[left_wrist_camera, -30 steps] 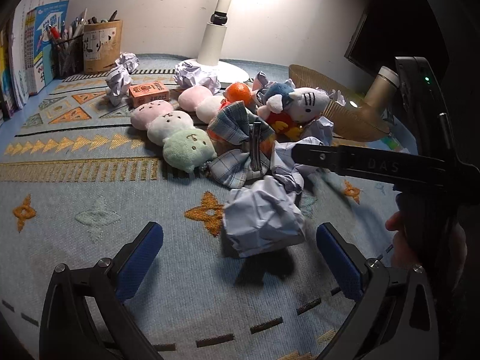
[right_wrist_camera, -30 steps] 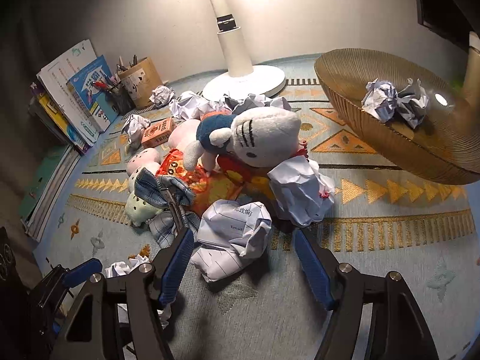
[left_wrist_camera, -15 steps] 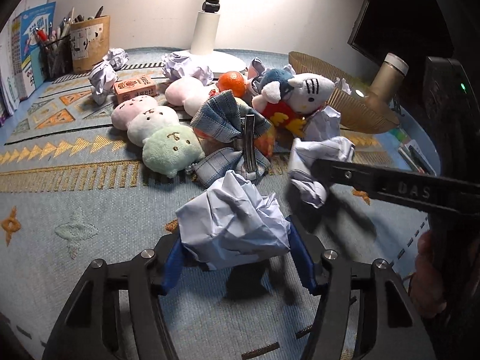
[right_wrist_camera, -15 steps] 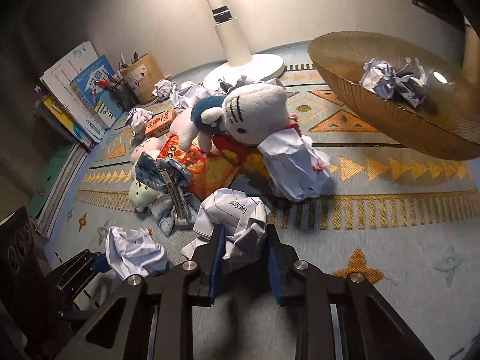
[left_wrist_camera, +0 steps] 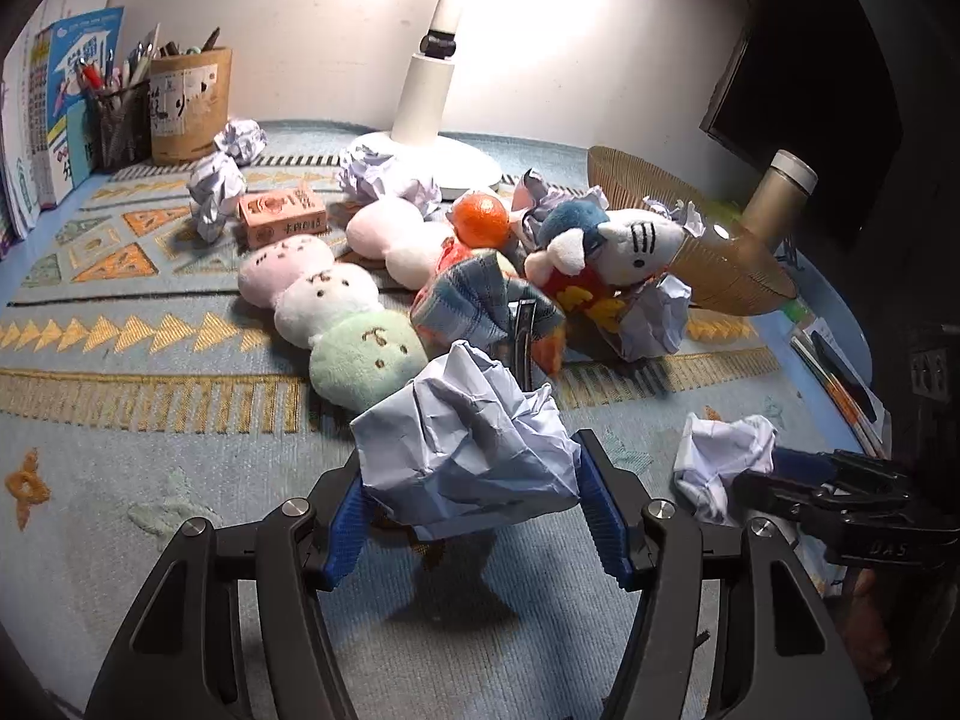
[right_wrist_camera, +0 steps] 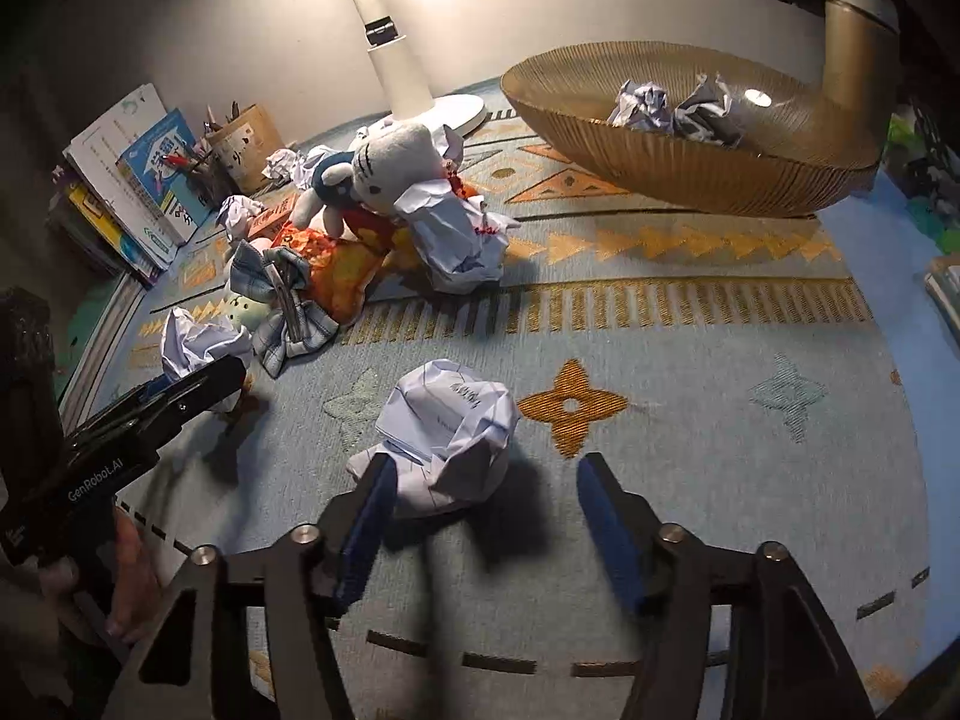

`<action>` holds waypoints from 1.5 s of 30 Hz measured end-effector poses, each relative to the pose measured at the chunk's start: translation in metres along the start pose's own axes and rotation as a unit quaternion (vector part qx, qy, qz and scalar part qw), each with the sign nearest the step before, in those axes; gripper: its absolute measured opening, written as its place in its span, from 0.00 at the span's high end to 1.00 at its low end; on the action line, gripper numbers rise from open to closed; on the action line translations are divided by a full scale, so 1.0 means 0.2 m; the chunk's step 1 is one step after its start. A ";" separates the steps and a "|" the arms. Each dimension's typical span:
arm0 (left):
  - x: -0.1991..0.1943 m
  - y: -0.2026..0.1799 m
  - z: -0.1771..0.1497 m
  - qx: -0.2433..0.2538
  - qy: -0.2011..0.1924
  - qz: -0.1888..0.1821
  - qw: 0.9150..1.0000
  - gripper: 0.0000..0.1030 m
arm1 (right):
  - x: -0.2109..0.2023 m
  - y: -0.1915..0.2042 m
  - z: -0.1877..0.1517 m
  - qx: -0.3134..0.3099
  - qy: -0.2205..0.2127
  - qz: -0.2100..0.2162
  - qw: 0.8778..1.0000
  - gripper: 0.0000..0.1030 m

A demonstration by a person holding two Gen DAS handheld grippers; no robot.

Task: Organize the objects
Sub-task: 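Carry both paper balls to the amber bowl and open both tools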

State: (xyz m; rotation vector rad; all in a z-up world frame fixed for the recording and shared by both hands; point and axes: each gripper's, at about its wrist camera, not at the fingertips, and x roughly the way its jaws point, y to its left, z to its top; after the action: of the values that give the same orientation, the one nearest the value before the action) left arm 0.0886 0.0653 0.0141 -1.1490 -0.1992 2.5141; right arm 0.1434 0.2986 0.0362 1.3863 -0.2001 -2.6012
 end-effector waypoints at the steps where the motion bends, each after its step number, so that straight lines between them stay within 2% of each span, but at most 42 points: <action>1: -0.01 0.00 0.00 -0.001 -0.002 -0.004 1.000 0.42 | -0.01 0.00 0.01 -0.009 -0.003 -0.003 1.000 0.38; 4: -0.02 0.00 0.00 0.002 -0.011 -0.013 1.000 0.42 | -0.01 -0.02 0.05 -0.025 0.001 0.006 1.000 0.38; 9: -0.01 -0.01 0.00 0.005 -0.011 -0.008 1.000 0.42 | 0.09 -0.05 0.11 -0.007 0.020 0.053 0.998 0.38; 10: -0.01 -0.01 0.00 0.005 -0.010 -0.008 1.000 0.42 | 0.10 -0.04 0.11 -0.006 0.024 0.061 0.998 0.42; 11: -0.01 -0.01 0.00 0.005 -0.009 -0.007 1.000 0.42 | 0.11 -0.04 0.10 -0.005 0.029 0.070 0.997 0.56; 12: -0.01 -0.01 0.00 0.006 -0.009 -0.007 1.000 0.42 | 0.13 -0.03 0.10 -0.005 0.033 0.077 0.996 0.64; 13: -0.01 -0.01 0.00 0.006 -0.009 -0.005 1.000 0.42 | 0.13 -0.02 0.09 -0.008 0.034 0.077 0.996 0.68; 15: -0.03 -0.02 -0.01 0.009 -0.015 -0.002 1.000 0.42 | 0.10 0.00 0.07 -0.013 0.025 0.067 0.997 0.68; 19: -0.07 -0.08 0.01 0.024 -0.016 -0.001 1.000 0.42 | -0.01 0.01 0.08 -0.018 0.003 0.072 0.997 0.68; 23: -0.15 -0.22 0.14 0.060 -0.035 -0.011 0.998 0.42 | -0.22 -0.05 0.17 -0.015 -0.053 0.042 0.998 0.68; 26: -0.19 -0.37 0.33 0.087 -0.051 -0.031 0.994 0.42 | -0.40 -0.15 0.30 0.001 -0.116 -0.018 0.993 0.68; 29: -0.15 -0.52 0.57 0.091 -0.059 -0.066 0.992 0.42 | -0.49 -0.33 0.44 0.058 -0.156 -0.069 0.984 0.68; 32: 0.00 -0.67 0.75 0.085 -0.040 -0.092 0.991 0.42 | -0.45 -0.51 0.54 0.124 -0.161 -0.080 0.976 0.68; 34: 0.12 -0.75 0.81 0.079 -0.021 -0.105 0.991 0.42 | -0.40 -0.59 0.59 0.146 -0.157 -0.079 0.973 0.68; 39: 0.31 -0.85 0.83 0.097 -0.011 -0.084 0.992 0.42 | -0.28 -0.68 0.65 0.155 -0.139 -0.078 0.975 0.68; 43: 0.40 -0.88 0.83 0.098 -0.003 -0.087 0.991 0.42 | -0.21 -0.70 0.67 0.159 -0.133 -0.077 0.975 0.68; 45: 0.42 -0.89 0.84 0.103 -0.009 -0.079 0.991 0.38 | -0.19 -0.71 0.68 0.161 -0.135 -0.085 0.974 0.67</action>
State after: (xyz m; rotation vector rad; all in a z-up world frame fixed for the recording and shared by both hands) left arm -0.0399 0.2659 0.1142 -0.9880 -0.0328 2.3440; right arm 0.0364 0.4507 0.1136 1.1740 -0.5906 -3.0020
